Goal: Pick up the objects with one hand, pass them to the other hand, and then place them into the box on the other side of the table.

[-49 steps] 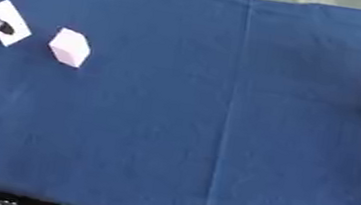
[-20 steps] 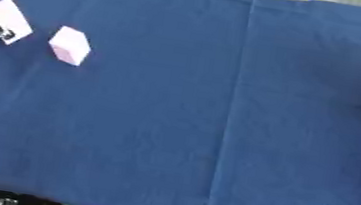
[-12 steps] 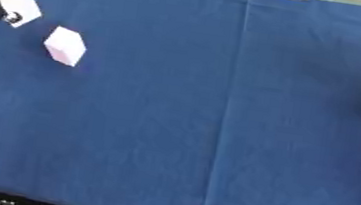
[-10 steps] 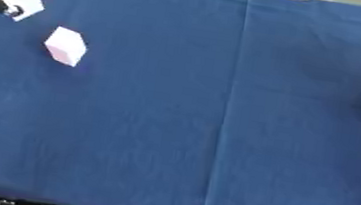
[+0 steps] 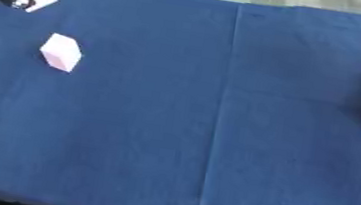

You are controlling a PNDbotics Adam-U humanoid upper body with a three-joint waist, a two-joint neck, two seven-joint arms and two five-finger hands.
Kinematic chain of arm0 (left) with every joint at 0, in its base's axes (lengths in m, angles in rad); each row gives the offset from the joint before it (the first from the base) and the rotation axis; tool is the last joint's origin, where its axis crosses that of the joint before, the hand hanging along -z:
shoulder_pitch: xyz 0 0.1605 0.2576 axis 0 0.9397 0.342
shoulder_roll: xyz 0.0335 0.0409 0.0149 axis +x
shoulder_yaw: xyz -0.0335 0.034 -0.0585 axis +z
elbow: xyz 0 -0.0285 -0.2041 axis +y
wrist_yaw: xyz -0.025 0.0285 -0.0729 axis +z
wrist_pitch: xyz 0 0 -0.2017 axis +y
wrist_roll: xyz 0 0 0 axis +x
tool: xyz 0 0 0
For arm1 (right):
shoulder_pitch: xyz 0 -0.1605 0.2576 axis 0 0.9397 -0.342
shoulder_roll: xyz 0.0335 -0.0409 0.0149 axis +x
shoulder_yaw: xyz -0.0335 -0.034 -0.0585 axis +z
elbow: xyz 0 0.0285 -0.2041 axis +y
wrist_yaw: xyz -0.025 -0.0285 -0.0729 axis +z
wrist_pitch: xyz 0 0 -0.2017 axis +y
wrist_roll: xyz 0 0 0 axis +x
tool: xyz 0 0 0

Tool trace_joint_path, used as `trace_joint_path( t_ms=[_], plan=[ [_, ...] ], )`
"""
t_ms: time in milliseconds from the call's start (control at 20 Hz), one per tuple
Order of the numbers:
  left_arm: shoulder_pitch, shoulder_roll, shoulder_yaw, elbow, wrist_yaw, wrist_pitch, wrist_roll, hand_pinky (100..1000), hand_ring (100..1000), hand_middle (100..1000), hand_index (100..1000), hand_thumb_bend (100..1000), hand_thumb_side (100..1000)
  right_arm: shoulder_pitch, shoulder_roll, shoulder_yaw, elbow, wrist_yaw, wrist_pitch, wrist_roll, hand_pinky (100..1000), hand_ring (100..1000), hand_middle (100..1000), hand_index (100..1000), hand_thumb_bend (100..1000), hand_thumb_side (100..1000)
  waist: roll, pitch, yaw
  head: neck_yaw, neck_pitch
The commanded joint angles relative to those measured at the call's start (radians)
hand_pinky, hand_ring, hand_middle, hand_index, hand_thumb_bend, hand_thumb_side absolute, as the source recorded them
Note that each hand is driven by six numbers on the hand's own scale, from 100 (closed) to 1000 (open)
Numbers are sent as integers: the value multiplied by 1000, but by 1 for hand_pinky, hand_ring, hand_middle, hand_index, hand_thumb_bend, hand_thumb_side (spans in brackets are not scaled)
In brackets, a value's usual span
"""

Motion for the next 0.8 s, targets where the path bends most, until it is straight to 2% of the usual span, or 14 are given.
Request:
trace_joint_path(
  t_ms=[50, 450, 800],
  plan=[
    [0, 13, -19, -92, 54, 7, 17, 838, 779, 650, 549, 119, 100, -50, 21, 7, -19, 9, -4, 18, 903, 823, 829, 878, 497, 248, 6, -42, 2, -24, -2],
    [30, -59, -65, -204, 178, -5, 97, 827, 762, 627, 545, 100, 100, -141, 144, 51, -16, 70, -20, 82, 907, 834, 841, 884, 523, 242, 1, -53, 8, -89, -2],
    [38, -136, -96, -245, 216, -21, 136, 822, 756, 619, 541, 100, 121, -192, 259, 102, 17, 165, -54, 164, 910, 848, 856, 887, 552, 225, -3, -56, 17, -125, -2]
  ],
)
